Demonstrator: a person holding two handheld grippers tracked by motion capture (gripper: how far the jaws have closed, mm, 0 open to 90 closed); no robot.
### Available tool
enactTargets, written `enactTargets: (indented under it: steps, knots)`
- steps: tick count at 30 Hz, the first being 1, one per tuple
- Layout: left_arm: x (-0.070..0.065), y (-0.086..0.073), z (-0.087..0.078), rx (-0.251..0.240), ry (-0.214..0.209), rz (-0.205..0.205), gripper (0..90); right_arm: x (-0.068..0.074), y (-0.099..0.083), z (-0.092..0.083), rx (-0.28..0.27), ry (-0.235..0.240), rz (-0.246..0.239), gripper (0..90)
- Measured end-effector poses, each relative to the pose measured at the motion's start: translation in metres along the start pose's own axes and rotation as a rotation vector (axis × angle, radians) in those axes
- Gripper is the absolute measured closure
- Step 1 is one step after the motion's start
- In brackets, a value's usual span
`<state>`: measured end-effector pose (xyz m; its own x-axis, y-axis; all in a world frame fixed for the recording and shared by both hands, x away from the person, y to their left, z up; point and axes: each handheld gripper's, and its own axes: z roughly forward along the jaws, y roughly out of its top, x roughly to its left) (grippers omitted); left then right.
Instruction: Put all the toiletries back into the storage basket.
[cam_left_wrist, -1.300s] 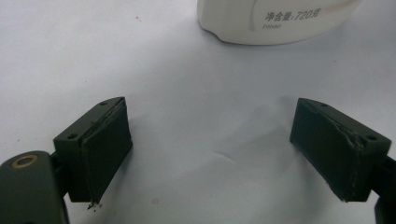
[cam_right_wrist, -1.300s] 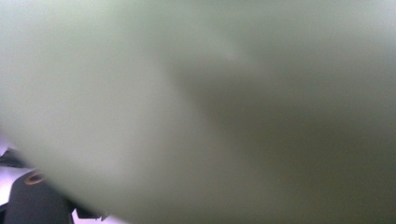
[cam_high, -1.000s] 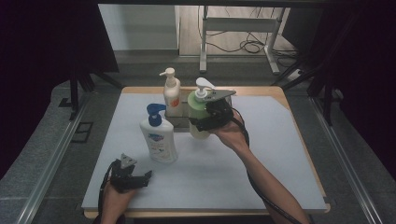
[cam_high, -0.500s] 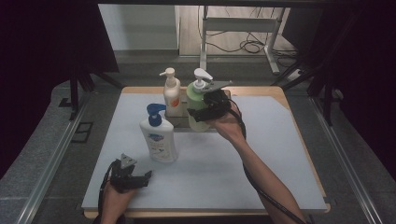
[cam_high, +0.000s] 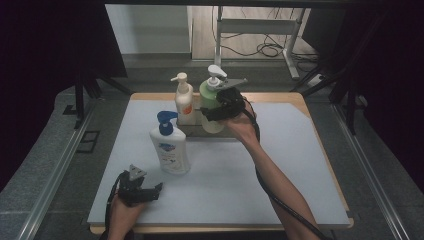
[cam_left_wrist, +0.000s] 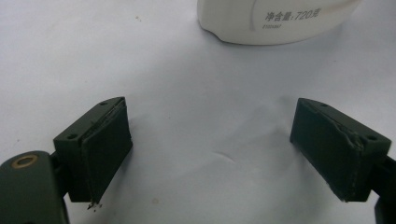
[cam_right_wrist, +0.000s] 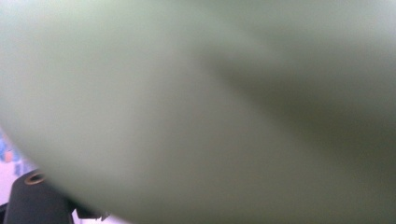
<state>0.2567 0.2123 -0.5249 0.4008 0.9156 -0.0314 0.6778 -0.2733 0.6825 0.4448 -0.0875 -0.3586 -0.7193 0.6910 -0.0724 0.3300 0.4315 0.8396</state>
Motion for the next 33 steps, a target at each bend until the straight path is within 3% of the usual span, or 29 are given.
enactTargets:
  steps: [15, 33]
  knots:
    - [0.0, 0.0, 0.0, -0.001, 0.0, -0.001, 11.8, -0.013, 0.011, 0.018, 0.006, -0.038, 0.023, 12.2]
    - [0.0, 0.0, 0.0, 0.0, -0.001, -0.001, 11.8, -0.029, 0.011, 0.041, 0.015, -0.068, 0.047, 12.2]
